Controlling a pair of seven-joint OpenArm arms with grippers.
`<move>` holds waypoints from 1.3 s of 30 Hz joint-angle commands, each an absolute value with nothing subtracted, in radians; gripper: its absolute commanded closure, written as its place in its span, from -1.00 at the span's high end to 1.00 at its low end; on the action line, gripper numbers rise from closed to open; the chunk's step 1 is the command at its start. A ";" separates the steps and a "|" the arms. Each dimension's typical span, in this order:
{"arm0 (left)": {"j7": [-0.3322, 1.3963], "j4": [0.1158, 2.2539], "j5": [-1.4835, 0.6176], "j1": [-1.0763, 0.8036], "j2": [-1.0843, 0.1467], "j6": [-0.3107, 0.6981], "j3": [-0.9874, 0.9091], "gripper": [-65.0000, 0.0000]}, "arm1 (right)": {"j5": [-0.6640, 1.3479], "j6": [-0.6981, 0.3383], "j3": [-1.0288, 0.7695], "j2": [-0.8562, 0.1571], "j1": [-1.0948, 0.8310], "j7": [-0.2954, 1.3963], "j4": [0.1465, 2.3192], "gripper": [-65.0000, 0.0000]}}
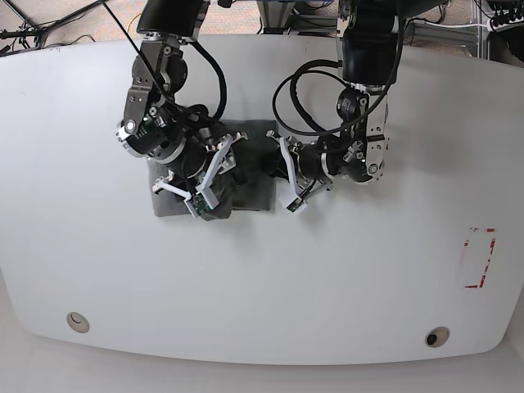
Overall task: Fold the T-shirt properly
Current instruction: 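Fold the strip end over with the right gripper toward the left gripper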
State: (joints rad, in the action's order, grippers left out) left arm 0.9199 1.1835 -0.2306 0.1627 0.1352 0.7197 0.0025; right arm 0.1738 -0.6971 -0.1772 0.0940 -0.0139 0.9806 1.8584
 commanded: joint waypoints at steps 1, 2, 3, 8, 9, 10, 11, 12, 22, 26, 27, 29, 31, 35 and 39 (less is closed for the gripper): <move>1.138 1.141 -0.016 0.116 0.124 0.698 0.010 -0.86 | 0.166 -0.698 -0.168 0.093 0.001 0.938 1.857 0.29; 1.138 1.141 -0.016 0.117 0.124 0.698 0.010 -0.86 | 0.160 -0.698 -0.162 0.093 -0.001 0.932 1.856 0.40; 1.138 1.141 -0.016 0.117 0.124 0.698 0.010 -0.86 | 0.156 -0.698 -0.156 0.093 -0.001 0.932 1.856 0.47; 1.136 1.145 -0.016 0.117 0.124 0.698 0.008 -0.66 | 0.163 -0.698 -0.114 0.091 -0.019 0.932 1.916 0.67; 1.136 1.147 -0.018 0.117 0.124 0.698 0.008 -0.60 | 0.163 -0.698 -0.108 0.091 -0.024 0.932 1.937 0.68; 1.136 1.147 -0.018 0.119 0.124 0.698 0.008 -0.54 | 0.163 -0.698 -0.101 0.093 -0.030 0.932 1.960 0.68; 1.136 1.147 -0.018 0.119 0.125 0.698 0.008 -0.49 | 0.163 -0.698 -0.097 0.093 -0.031 0.932 1.975 0.68; 1.136 1.148 -0.019 0.119 0.125 0.698 0.008 -0.44 | 0.165 -0.698 -0.097 0.094 -0.038 0.932 1.992 0.68; 1.136 1.150 -0.220 0.145 0.116 0.698 0.007 -0.32 | 0.274 -0.698 -0.239 0.091 -0.053 0.928 1.995 0.68; 1.138 1.168 -0.343 0.165 0.082 0.698 0.007 -0.32 | 0.346 -0.698 -0.329 0.082 -0.058 0.931 1.997 0.68; 1.136 1.179 -0.383 0.170 0.074 0.698 0.007 -0.32 | 0.367 -0.698 -0.352 0.070 -0.058 0.932 1.997 0.68; 1.136 1.196 -0.447 0.170 0.068 0.698 0.007 -0.32 | 0.403 -0.698 -0.383 0.056 -0.065 0.934 1.995 0.68; 1.138 1.225 -0.507 0.171 0.068 0.698 0.007 -0.32 | 0.432 -0.698 -0.403 0.041 -0.076 0.934 1.994 0.68; 1.141 1.322 -0.593 0.171 0.058 0.698 0.001 -0.32 | 0.447 -0.698 -0.415 0.024 -0.087 0.934 1.994 0.68; 1.142 1.435 -0.657 0.166 0.001 0.698 -0.047 -0.32 | 0.444 -0.698 -0.415 0.007 -0.102 0.934 1.994 0.68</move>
State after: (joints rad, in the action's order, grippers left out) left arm 1.1664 1.3537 -0.6018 0.1364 0.0383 0.6968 -0.0120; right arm 0.4236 -0.6960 -0.4141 0.0200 -0.1078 0.9577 1.9770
